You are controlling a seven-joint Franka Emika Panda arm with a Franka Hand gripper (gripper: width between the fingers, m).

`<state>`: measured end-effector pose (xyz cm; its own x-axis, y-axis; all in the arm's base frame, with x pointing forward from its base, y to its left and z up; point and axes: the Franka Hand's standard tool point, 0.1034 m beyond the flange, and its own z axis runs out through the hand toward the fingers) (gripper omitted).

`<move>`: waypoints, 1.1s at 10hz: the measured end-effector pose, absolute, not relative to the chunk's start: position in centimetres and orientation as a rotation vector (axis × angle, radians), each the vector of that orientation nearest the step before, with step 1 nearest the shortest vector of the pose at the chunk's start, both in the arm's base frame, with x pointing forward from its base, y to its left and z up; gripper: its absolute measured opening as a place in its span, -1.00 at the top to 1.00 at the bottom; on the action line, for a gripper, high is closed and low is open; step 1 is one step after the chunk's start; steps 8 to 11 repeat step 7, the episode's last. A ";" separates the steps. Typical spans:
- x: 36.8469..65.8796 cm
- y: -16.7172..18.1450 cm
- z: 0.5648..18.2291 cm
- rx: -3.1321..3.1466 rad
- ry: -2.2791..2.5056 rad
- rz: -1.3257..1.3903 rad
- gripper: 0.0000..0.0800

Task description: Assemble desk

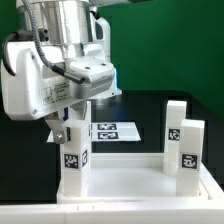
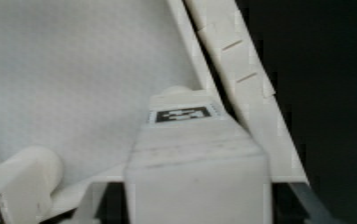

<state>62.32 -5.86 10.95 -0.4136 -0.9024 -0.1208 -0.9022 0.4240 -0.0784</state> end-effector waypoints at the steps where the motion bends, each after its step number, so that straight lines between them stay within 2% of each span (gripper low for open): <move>1: 62.3 -5.9 10.9 -1.613 2.525 -0.001 0.25; 2: 62.3 -5.9 10.9 -1.614 2.525 -0.001 0.25; 3: 62.4 -5.7 11.2 -1.627 2.509 -0.003 -0.20; 4: 62.6 -5.2 12.4 -1.643 2.475 -0.006 -0.53; 6: 63.4 -5.3 15.9 -1.626 2.420 -0.018 -0.59; 11: 63.4 -5.4 15.9 -1.625 2.421 -0.019 -0.62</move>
Offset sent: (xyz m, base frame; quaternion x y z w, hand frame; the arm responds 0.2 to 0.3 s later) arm -0.0125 0.0093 0.0304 0.0085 -0.0078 -0.0457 0.9989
